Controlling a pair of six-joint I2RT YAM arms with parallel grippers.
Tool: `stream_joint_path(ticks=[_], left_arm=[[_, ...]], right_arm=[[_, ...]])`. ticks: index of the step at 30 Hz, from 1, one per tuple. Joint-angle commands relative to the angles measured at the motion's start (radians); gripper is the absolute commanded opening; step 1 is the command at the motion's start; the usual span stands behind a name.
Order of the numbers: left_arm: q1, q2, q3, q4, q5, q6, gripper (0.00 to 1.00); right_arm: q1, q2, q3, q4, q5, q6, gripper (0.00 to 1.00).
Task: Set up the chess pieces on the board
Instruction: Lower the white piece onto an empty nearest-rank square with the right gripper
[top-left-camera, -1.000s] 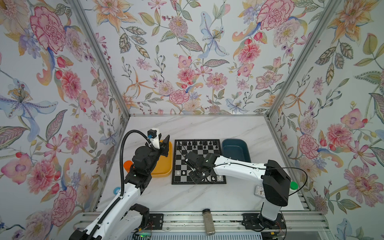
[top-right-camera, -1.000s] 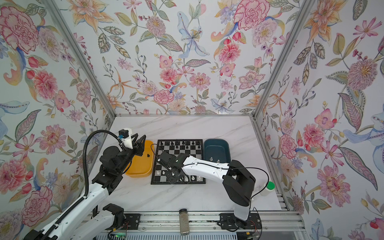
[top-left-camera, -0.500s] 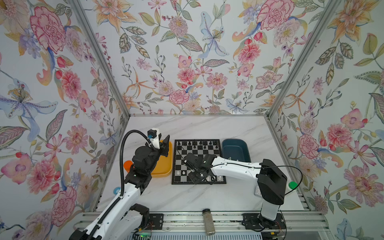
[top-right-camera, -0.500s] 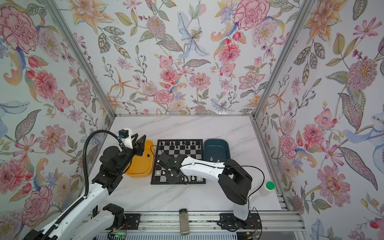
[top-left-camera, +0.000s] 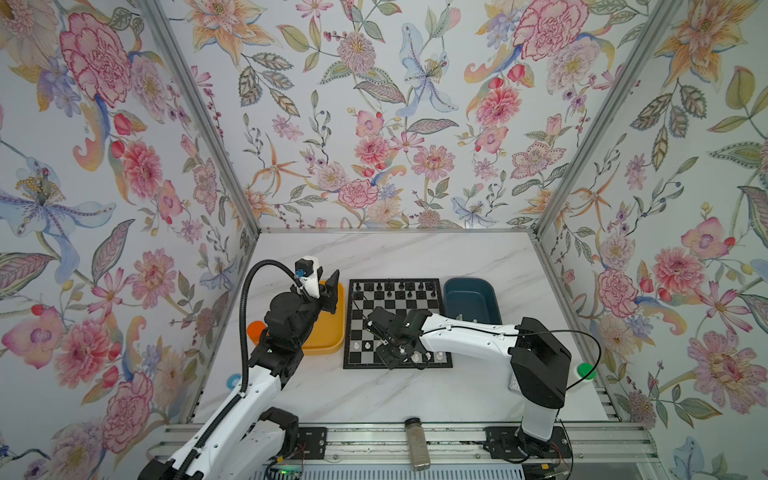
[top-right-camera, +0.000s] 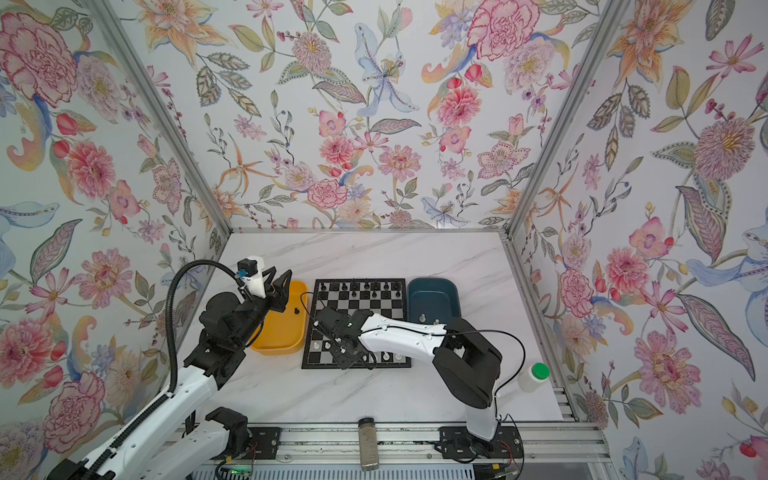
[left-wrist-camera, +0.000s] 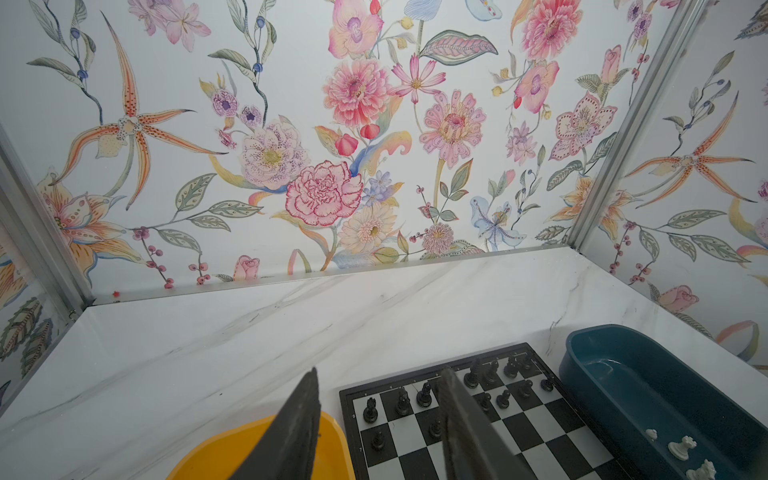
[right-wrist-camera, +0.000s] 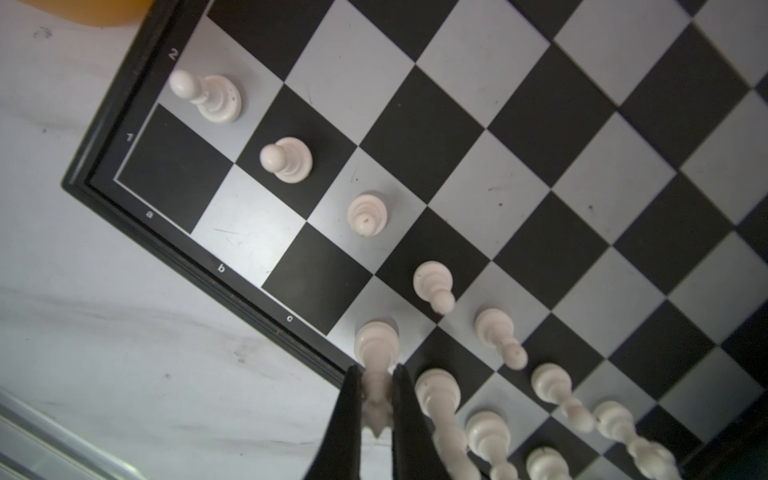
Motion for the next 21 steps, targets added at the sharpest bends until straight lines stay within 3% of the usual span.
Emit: stream_joint_path(ticks=[1, 7, 12, 21], left_arm=[[0.013, -0.02, -0.01, -0.003, 0.001, 0.012, 0.48], [0.012, -0.024, -0.012, -0.004, -0.002, 0.013, 0.48], [0.013, -0.027, -0.013, -0.004, -0.003, 0.013, 0.48], [0.013, -0.029, -0.014, -0.005, 0.001, 0.013, 0.49]], right_arm=[[0.005, 0.022, -0.011, 0.001, 0.002, 0.017, 0.0], [0.004, 0.018, -0.012, 0.001, 0.005, 0.017, 0.17], [0.005, 0.004, -0.01, 0.001, 0.008, 0.015, 0.25], [0.001, -0.024, -0.009, 0.002, 0.012, 0.014, 0.29]])
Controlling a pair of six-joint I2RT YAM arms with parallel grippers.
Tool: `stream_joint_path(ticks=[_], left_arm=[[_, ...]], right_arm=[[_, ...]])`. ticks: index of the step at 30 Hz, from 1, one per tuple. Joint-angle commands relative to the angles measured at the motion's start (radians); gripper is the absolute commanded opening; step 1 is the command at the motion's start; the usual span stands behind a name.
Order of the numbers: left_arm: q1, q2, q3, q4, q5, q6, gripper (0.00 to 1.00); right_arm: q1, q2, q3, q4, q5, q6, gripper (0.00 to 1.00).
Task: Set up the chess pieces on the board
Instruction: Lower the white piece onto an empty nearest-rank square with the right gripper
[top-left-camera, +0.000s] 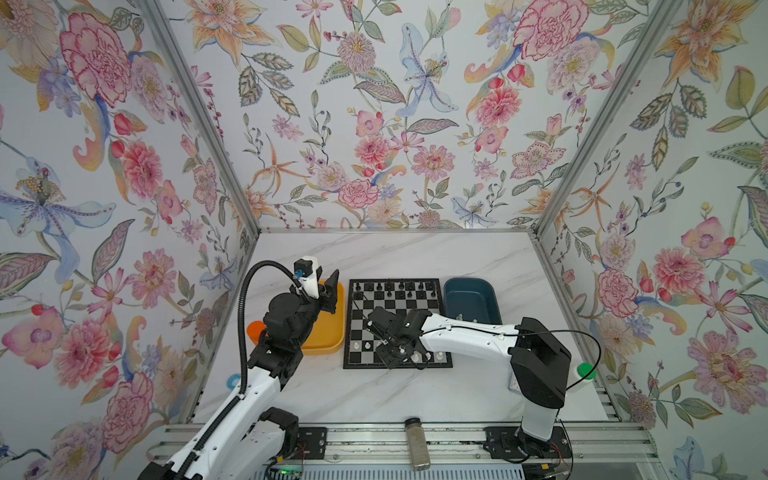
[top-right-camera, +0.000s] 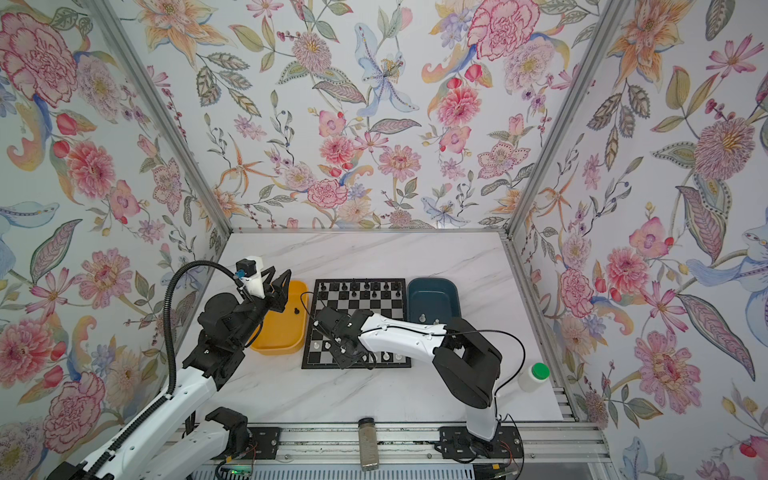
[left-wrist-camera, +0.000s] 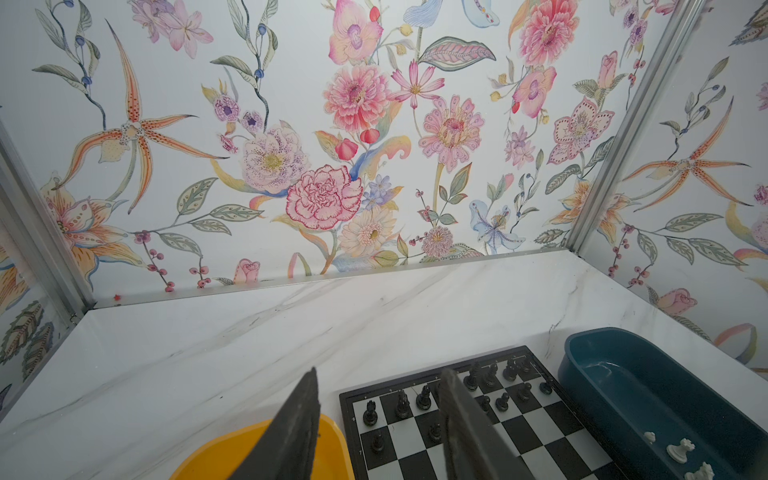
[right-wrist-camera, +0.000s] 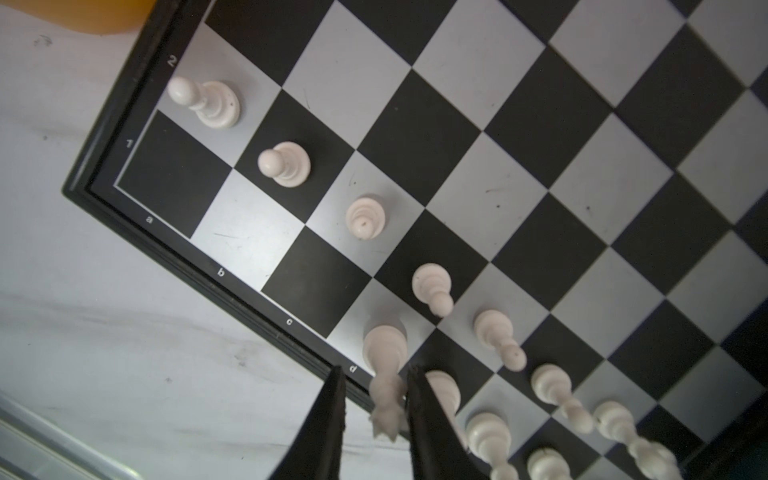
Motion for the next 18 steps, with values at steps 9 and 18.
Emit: stream_joint_path(ticks=[9, 18], left_arm=[[0.013, -0.017, -0.012, -0.005, 0.002, 0.015, 0.48], [0.014, -0.02, -0.014, -0.006, 0.002, 0.016, 0.48]], right_arm=[[-0.008, -0.01, -0.007, 0.002, -0.033, 0.008, 0.28], [-0.015, -0.011, -0.016, 0.003, -0.038, 0.011, 0.31]])
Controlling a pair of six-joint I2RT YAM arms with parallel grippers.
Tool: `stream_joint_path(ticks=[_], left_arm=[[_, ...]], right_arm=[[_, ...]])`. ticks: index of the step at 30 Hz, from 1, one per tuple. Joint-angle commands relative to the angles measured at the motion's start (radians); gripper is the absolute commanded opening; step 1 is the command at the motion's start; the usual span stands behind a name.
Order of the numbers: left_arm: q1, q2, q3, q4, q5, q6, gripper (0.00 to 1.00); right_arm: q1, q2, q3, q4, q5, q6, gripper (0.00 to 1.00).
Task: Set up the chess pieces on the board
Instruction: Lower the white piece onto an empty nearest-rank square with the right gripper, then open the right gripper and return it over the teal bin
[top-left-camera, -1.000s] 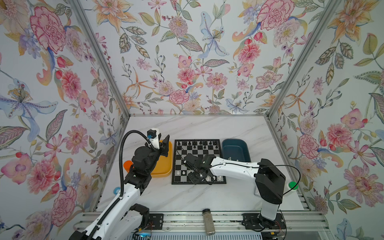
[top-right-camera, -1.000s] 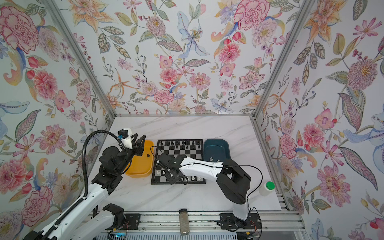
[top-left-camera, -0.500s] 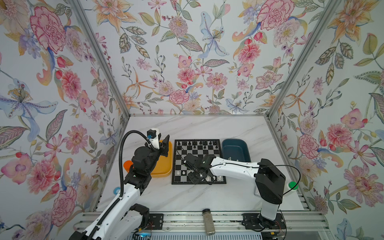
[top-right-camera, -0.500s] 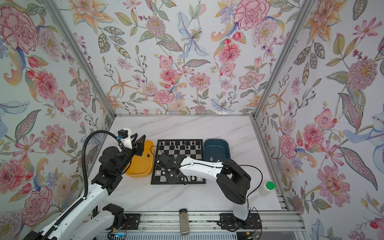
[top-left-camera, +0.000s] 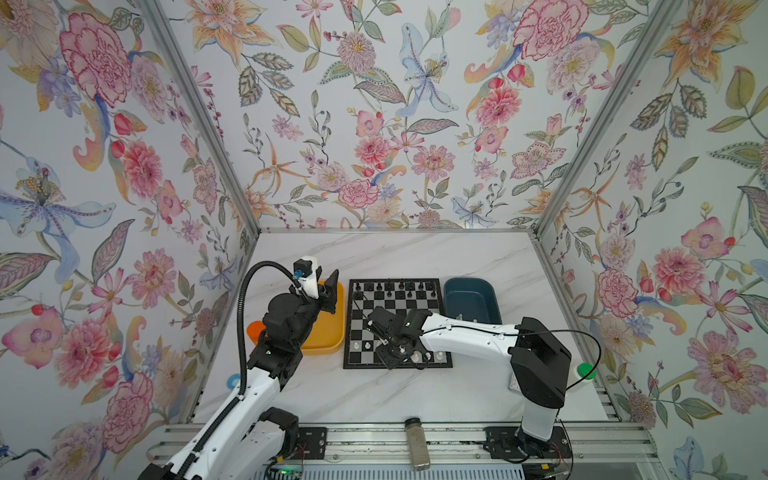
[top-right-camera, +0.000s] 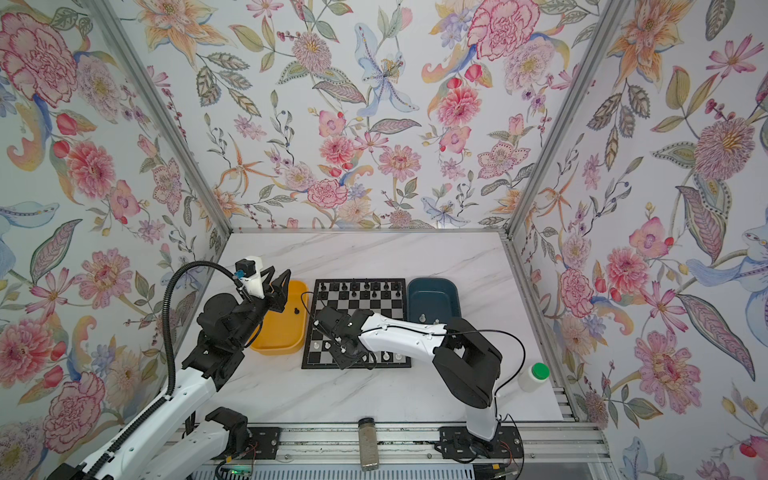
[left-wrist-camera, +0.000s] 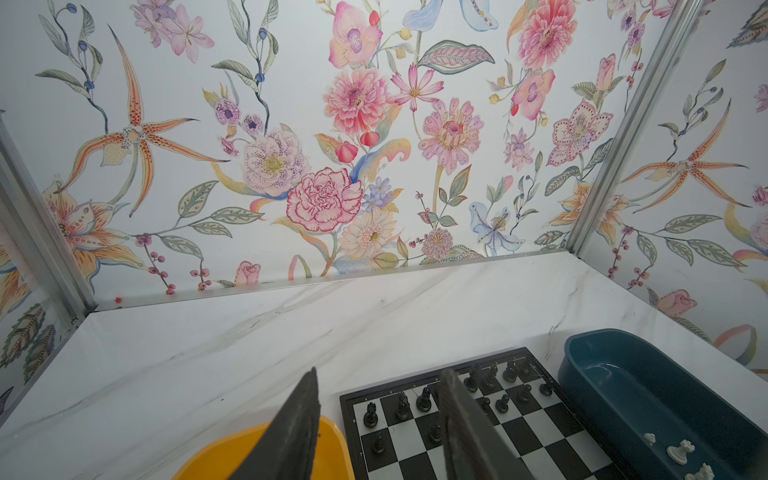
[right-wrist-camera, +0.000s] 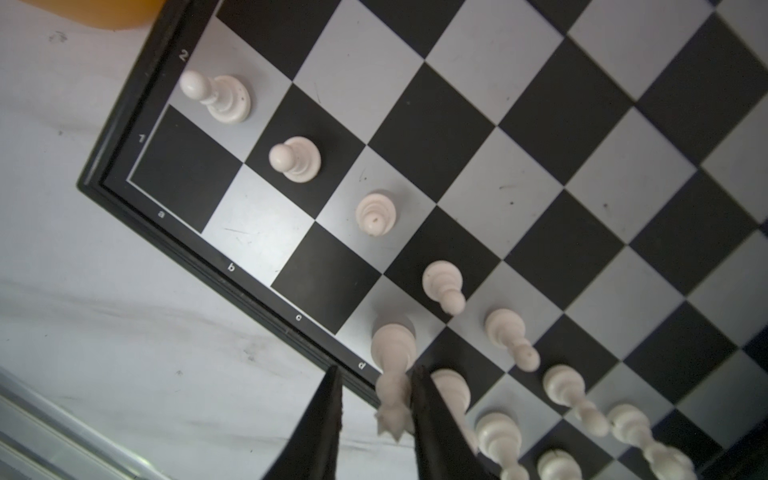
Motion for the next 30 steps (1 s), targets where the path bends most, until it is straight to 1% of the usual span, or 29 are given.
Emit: stream_joint_path(ticks=[1, 14, 30], left_arm=[[0.014, -0.014, -0.013, -0.004, 0.002, 0.013, 0.49], [0.012, -0.009, -0.012, -0.005, 0.004, 0.015, 0.49], [0.013, -0.009, -0.011, -0.006, 0.005, 0.016, 0.49]], right_arm=[[-0.008, -0.011, -0.013, 0.002, -0.009, 0.012, 0.31], [-0.016, -0.016, -0.012, 0.001, 0.001, 0.01, 0.34], [-0.025, -0.073, -0.003, -0.008, 0.025, 0.008, 0.36]])
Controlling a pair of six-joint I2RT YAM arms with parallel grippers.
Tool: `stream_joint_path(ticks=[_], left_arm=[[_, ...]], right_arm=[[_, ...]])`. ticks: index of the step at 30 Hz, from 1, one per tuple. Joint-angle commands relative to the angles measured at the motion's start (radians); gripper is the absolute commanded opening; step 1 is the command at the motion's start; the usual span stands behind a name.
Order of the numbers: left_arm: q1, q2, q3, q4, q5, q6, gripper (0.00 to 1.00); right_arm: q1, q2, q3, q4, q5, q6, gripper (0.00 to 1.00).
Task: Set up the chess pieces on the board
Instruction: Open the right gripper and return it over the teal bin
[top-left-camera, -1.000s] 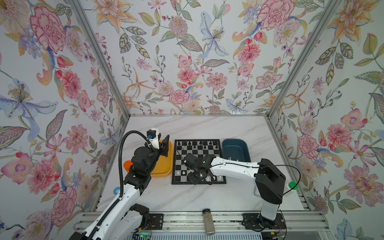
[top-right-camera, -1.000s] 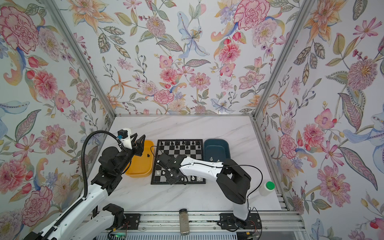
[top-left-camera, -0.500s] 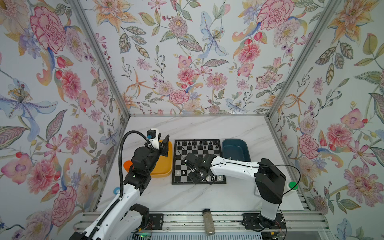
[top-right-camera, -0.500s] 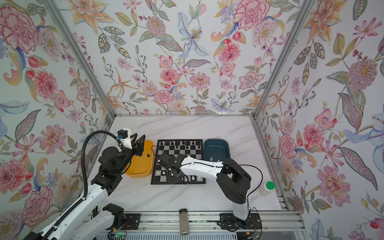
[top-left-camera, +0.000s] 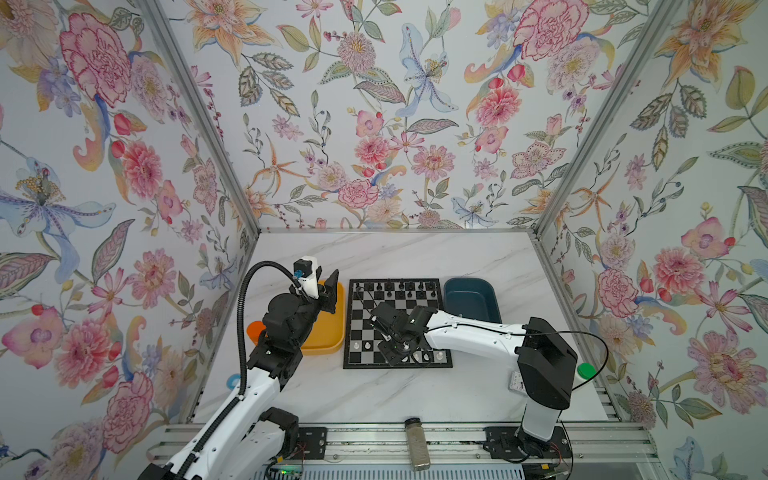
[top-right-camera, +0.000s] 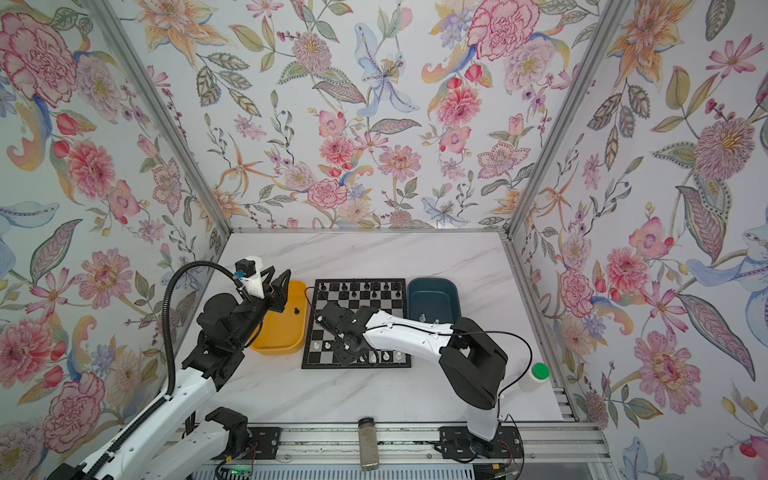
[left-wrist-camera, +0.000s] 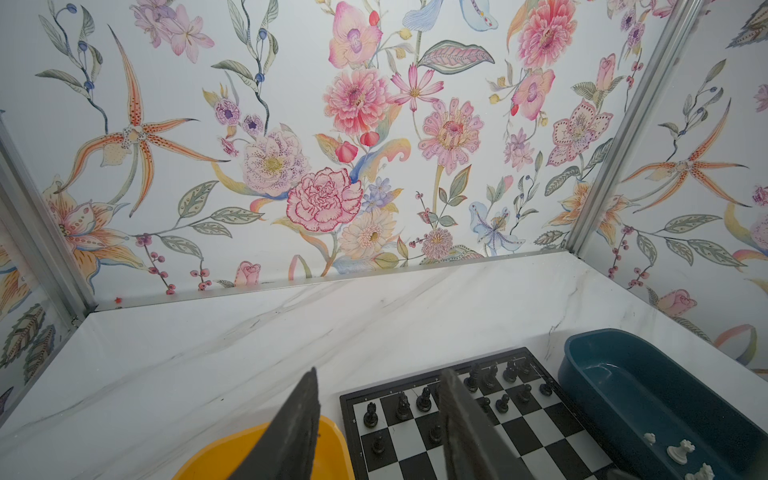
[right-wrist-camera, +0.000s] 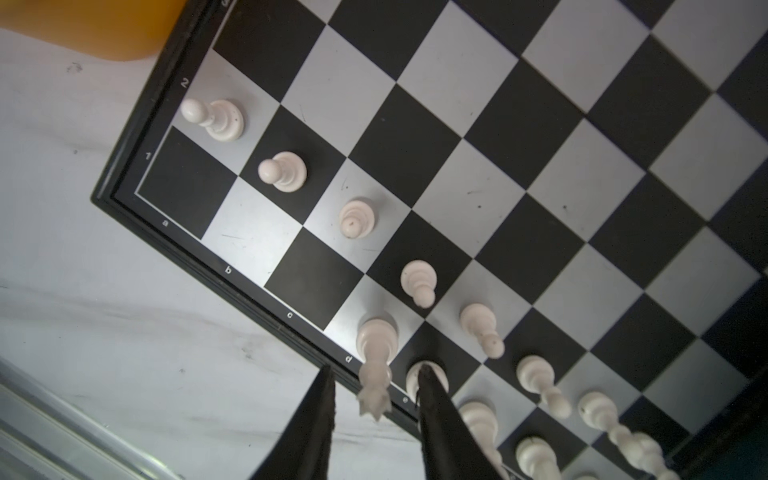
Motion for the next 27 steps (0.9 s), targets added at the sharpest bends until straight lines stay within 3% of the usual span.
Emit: stream_joint_path(ticks=[1, 12, 21, 27], left_arm=[[0.013, -0.009, -0.011, -0.007, 0.005, 0.016, 0.49], [0.013, -0.005, -0.009, -0.01, 0.008, 0.019, 0.49], [0.014, 0.026, 0.011, -0.025, 0.026, 0.026, 0.52], [0.016, 0.054, 0.027, -0.031, 0.05, 0.037, 0.55]], right_arm=[[-0.007, -0.044, 0.005, -0.01, 0.023, 0.008, 0.36], [-0.045, -0.194, 0.055, -0.12, 0.084, -0.003, 0.39], [-0.247, -0.367, -0.052, -0.129, 0.125, -0.05, 0.41], [-0.453, -0.451, -0.122, -0.132, 0.117, -0.107, 0.43]])
